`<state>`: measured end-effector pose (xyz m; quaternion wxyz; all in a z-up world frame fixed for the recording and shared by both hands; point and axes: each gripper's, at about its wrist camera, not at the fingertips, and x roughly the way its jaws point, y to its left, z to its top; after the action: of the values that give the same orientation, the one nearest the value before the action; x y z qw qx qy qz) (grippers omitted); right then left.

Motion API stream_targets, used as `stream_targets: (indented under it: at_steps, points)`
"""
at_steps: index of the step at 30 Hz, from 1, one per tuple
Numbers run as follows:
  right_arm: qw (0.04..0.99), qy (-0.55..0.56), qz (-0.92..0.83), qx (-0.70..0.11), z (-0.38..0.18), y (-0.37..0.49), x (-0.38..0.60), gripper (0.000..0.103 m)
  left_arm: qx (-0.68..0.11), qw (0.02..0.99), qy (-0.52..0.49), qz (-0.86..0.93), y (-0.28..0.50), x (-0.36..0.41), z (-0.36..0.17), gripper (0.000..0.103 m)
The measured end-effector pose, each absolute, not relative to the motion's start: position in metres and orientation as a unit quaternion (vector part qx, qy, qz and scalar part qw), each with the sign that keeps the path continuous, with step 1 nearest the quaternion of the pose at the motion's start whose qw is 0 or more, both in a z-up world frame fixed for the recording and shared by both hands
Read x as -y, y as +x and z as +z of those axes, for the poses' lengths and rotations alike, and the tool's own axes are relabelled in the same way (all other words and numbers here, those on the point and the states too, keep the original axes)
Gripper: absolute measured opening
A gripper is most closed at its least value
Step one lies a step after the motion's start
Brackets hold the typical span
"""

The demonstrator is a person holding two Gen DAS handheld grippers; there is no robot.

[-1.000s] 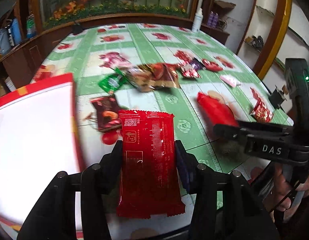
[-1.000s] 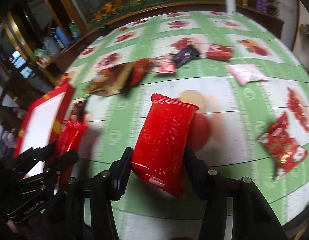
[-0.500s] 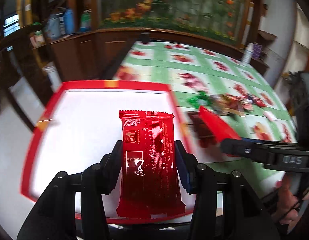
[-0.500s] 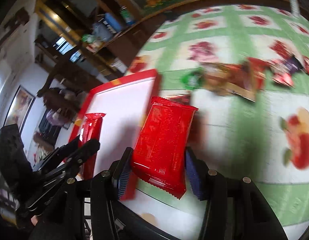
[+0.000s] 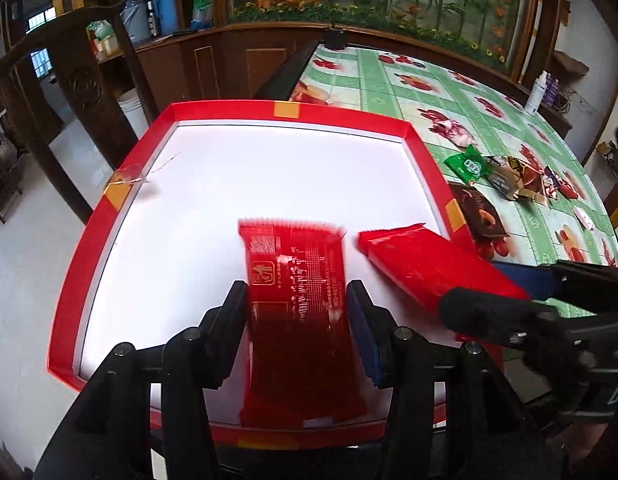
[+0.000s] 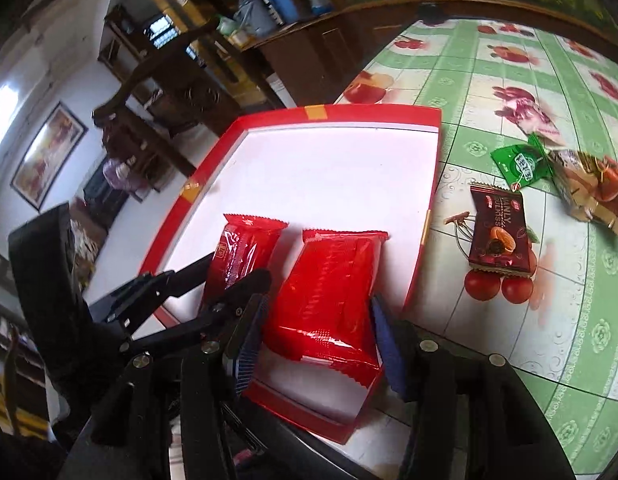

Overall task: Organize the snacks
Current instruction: 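Carry both red packets into the red-rimmed tray and open both grippers, then grasp the red-white packet with gold print using the right gripper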

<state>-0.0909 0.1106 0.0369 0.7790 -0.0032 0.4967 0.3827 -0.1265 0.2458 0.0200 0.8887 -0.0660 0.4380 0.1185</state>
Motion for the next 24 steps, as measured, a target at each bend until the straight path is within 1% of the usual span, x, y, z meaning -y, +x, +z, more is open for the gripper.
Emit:
stream_targets:
  at_steps: [4,5,8,9,14,19,20,21,22,24]
  points:
    - [0.799,0.011,0.376,-0.470,0.042,-0.090,-0.087,0.056,-0.420,0.892,-0.052,0.155,-0.135,-0.250,0.030,0.049]
    - [0.805,0.018,0.368,-0.464,0.041,-0.086,-0.078,0.056,-0.416,0.893,-0.050,0.161,-0.136,-0.251,0.032,0.051]
    - [0.827,0.034,0.335,-0.451,0.042,-0.079,-0.047,0.056,-0.412,0.897,-0.059,0.151,-0.138,-0.249,0.039,0.061]
    - [0.832,0.038,0.324,-0.449,0.042,-0.077,-0.037,0.056,-0.412,0.898,-0.062,0.142,-0.137,-0.244,0.041,0.062]
    - [0.858,0.078,0.258,-0.438,0.043,-0.072,0.041,0.056,-0.416,0.904,-0.040,0.093,-0.125,-0.204,0.050,0.062]
    - [0.887,0.089,0.176,-0.418,0.047,-0.084,0.132,0.057,-0.415,0.908,-0.002,0.049,-0.112,-0.156,0.061,0.062]
    - [0.893,0.089,0.153,-0.415,0.047,-0.090,0.155,0.057,-0.414,0.909,0.005,0.042,-0.111,-0.149,0.063,0.066]
    - [0.898,0.089,0.130,-0.412,0.047,-0.096,0.177,0.059,-0.414,0.910,0.012,0.036,-0.111,-0.141,0.063,0.072]
    - [0.900,0.090,0.117,-0.409,0.047,-0.101,0.191,0.059,-0.415,0.909,0.017,0.033,-0.111,-0.136,0.062,0.074]
    - [0.907,0.101,0.080,-0.401,0.044,-0.114,0.230,0.062,-0.423,0.905,0.024,0.027,-0.108,-0.126,0.058,0.074]
